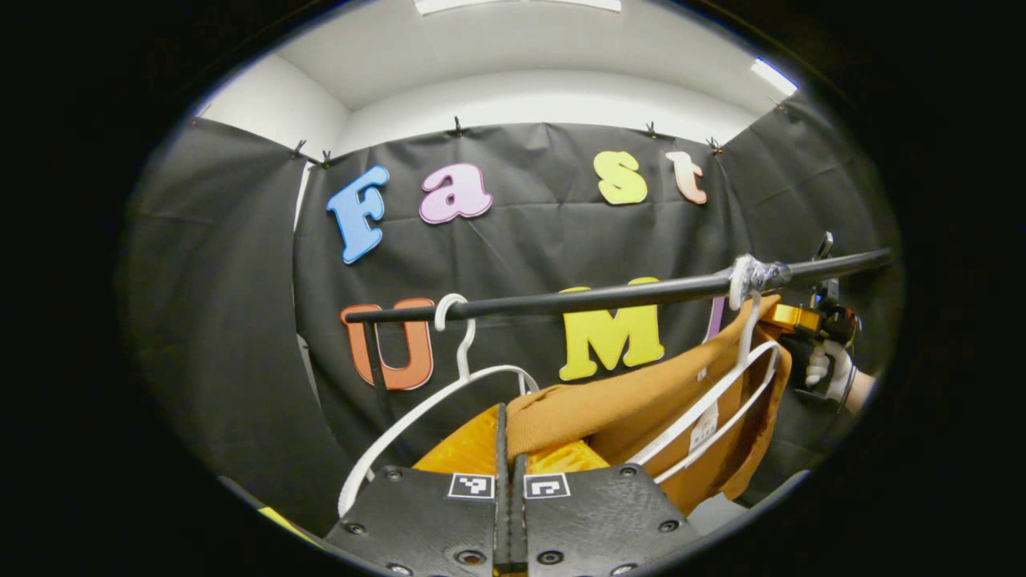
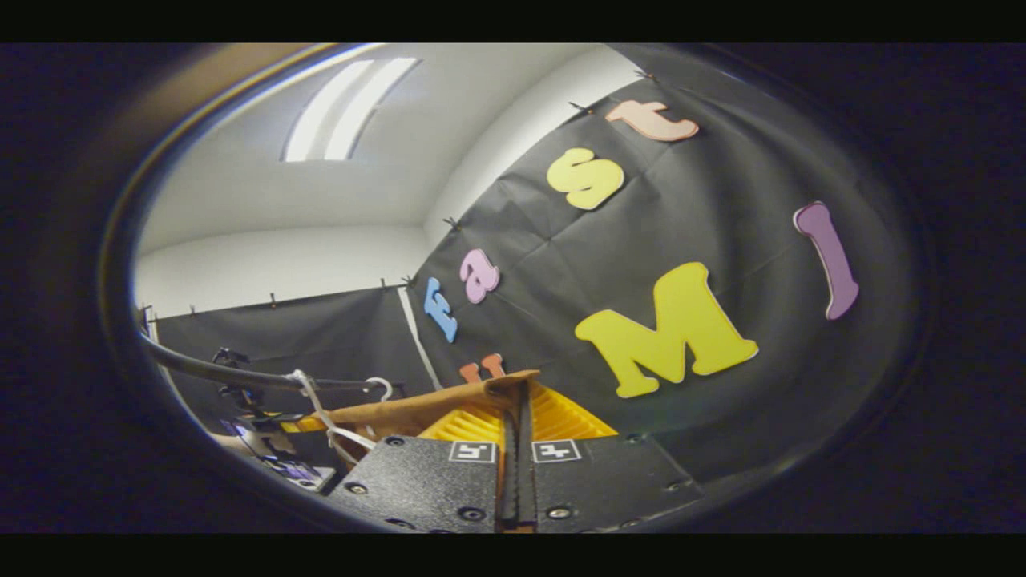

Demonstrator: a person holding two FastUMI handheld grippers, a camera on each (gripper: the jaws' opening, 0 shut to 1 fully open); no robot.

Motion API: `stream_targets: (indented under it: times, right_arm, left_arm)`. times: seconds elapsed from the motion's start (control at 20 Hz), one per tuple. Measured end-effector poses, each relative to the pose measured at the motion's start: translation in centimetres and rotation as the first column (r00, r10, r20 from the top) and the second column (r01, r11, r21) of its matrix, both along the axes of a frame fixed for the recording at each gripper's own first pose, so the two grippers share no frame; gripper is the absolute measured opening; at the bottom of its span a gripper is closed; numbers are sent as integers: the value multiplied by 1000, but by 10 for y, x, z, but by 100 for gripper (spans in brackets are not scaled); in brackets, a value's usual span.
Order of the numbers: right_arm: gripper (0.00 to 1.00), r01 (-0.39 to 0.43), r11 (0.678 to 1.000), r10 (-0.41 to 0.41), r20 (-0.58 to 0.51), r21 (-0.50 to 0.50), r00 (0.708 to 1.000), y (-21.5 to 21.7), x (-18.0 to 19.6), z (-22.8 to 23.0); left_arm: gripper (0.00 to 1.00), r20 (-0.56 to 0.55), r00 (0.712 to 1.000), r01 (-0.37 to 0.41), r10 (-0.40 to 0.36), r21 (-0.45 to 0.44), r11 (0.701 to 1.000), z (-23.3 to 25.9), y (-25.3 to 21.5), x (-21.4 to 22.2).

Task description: Grasp the clothes on the hanger with both hands and then place them into the laundry hamper below.

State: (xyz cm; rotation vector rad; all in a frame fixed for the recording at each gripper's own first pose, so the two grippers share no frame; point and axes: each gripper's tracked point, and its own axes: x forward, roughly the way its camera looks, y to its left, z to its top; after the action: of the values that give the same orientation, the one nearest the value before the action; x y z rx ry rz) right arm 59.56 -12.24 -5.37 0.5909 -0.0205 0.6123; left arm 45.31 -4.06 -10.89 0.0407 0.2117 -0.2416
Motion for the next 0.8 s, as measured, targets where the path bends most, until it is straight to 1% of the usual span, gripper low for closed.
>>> stream_targets:
  times: [0.05,0.1,0.25,0.4,0.45,0.5,0.55,0.6,0.65,0.7,0.75,0.8]
  right_arm:
    - [3,-12,1000,12,-15,5,1000,3,5,-7]
    - [4,-38,999,39,-36,26,999,8,8,-13]
    - [3,-109,989,118,-92,104,989,20,17,-29]
    - [3,-174,971,201,-165,165,966,31,29,-56]
    - [4,-187,962,226,-194,200,955,33,33,-65]
    - [3,-214,944,269,-211,251,940,37,32,-70]
    - [4,-213,936,281,-230,280,932,36,35,-76]
    - [3,-208,925,291,-240,319,926,34,40,-79]
    - [3,-192,925,283,-260,328,923,34,44,-83]
    - [3,-183,926,276,-260,330,925,33,48,-83]
    - [3,-183,924,277,-259,335,925,35,47,-81]
    - [3,-178,934,265,-267,311,927,36,49,-82]
  left_arm:
    - [4,-5,1000,2,-2,2,1000,-5,1,0]
    - [0,-10,1000,1,-1,2,1000,-11,3,0]
    - [0,-47,999,3,-4,-29,1000,-28,9,3]
    - [0,-75,997,23,-28,-67,997,-42,14,7]
    - [0,-86,996,27,-35,-87,996,-47,17,7]
    - [0,-105,994,21,-32,-106,994,-55,20,8]
    - [0,-113,993,22,-38,-138,990,-58,19,7]
    - [4,-114,992,27,-47,-164,986,-60,16,5]
    - [0,-108,992,37,-58,-186,982,-59,12,5]
    - [4,-108,992,46,-69,-201,979,-60,7,4]
    - [4,-116,991,41,-66,-208,977,-62,7,4]
    - [0,-122,991,35,-61,-210,977,-63,8,3]
